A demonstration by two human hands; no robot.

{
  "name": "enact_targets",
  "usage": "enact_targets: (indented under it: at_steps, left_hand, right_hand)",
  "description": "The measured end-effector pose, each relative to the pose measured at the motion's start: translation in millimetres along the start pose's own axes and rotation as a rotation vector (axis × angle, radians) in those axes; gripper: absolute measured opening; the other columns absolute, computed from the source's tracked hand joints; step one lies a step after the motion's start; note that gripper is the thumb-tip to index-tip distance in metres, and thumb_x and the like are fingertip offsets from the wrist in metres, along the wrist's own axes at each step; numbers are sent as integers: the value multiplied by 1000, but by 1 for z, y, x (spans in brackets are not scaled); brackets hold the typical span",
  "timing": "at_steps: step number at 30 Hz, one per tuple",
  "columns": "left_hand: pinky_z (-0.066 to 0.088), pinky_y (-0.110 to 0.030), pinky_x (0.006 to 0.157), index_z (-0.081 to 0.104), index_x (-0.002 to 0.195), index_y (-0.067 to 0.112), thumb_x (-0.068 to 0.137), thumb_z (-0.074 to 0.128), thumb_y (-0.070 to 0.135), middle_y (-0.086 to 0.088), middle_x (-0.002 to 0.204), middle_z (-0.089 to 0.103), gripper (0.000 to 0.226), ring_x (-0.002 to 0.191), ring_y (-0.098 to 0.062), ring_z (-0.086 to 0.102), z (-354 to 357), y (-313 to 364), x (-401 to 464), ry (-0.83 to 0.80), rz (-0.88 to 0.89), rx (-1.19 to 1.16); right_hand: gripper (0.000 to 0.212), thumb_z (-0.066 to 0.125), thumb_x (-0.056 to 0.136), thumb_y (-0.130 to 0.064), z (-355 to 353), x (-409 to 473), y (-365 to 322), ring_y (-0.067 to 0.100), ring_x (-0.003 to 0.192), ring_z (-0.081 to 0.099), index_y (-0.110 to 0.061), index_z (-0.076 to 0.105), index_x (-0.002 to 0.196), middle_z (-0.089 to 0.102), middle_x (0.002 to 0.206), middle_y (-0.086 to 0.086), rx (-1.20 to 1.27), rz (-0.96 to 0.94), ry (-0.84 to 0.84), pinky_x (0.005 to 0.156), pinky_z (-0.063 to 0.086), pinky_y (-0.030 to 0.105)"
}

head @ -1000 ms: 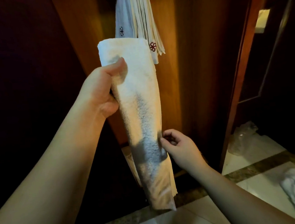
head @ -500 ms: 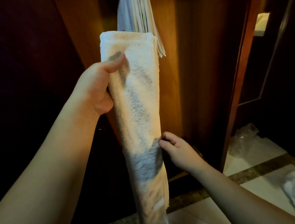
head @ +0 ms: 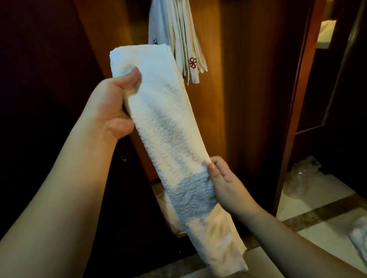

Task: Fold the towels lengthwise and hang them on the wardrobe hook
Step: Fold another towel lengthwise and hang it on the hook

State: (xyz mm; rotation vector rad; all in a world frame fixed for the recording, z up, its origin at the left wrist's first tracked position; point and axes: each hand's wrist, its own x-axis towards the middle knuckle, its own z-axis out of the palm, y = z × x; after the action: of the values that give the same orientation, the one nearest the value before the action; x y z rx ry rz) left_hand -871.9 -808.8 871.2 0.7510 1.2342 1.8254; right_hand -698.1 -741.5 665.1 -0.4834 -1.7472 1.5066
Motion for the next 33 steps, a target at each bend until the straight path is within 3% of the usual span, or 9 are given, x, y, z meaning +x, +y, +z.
enact_targets:
  at_steps: [5,10,13,15,19,21,24,28,33]
  left_hand:
    - [60,-43,69,62,112,7,98,57,18,-11,101,76,19,93,-28,74,3,-3,3,17,-20,-45]
    - [58,-44,76,63,112,6,98,56,20,-12,102,76,21,95,-28,74,3,-7,12,8,-28,-21]
    - [58,-42,76,64,110,6,98,57,21,-11,102,76,21,94,-27,74,2,-11,20,18,-31,0]
    - [58,-43,80,65,109,5,98,57,20,-11,101,76,20,93,-27,74,1,-15,27,41,-54,12]
    - [58,-44,78,64,115,3,97,60,18,-14,103,75,24,92,-29,74,1,-24,40,93,-113,28]
    - [58,-44,74,63,114,2,96,61,17,-14,98,76,23,87,-29,74,1,-26,47,114,-138,35]
    - [59,-44,70,63,110,2,96,62,15,-13,91,76,20,82,-29,75,-1,-30,56,138,-164,51]
    - [59,-43,69,63,116,1,96,63,14,-14,95,76,24,86,-29,74,-4,-36,66,154,-186,75]
    - [57,-49,81,58,113,0,95,64,11,-16,100,74,22,91,-31,73,-1,-39,75,176,-238,107]
  right_hand:
    - [25,53,90,-57,-2,2,-1,9,75,55,-34,61,85,59,80,-5,-61,-40,122,71,45,32]
    - [14,45,98,-46,-3,3,-5,-3,82,61,-37,47,108,63,98,-12,-67,49,93,73,50,24]
    - [62,42,80,-79,-13,10,-3,-4,92,64,-39,39,128,63,117,-11,-123,108,-12,78,51,22]
    - [99,50,58,-96,-22,15,-2,2,100,67,-28,51,130,68,118,-8,-136,177,-125,86,53,28]
    - [92,87,38,-73,-42,21,-1,18,93,73,-11,70,104,77,101,4,-41,451,-444,85,58,35]
    - [85,81,49,-76,-46,20,-6,19,95,73,-11,72,102,76,101,3,-197,461,-500,89,57,35]
    - [48,58,81,-61,-46,15,-14,8,85,72,-17,71,95,74,94,-5,-334,386,-441,83,56,28]
    - [83,73,47,-85,-44,2,-2,13,87,74,-16,73,93,78,92,-2,-163,381,-320,80,58,31]
    - [72,100,43,-40,-46,-10,10,23,95,73,-8,76,102,75,105,11,284,638,-533,84,58,35]
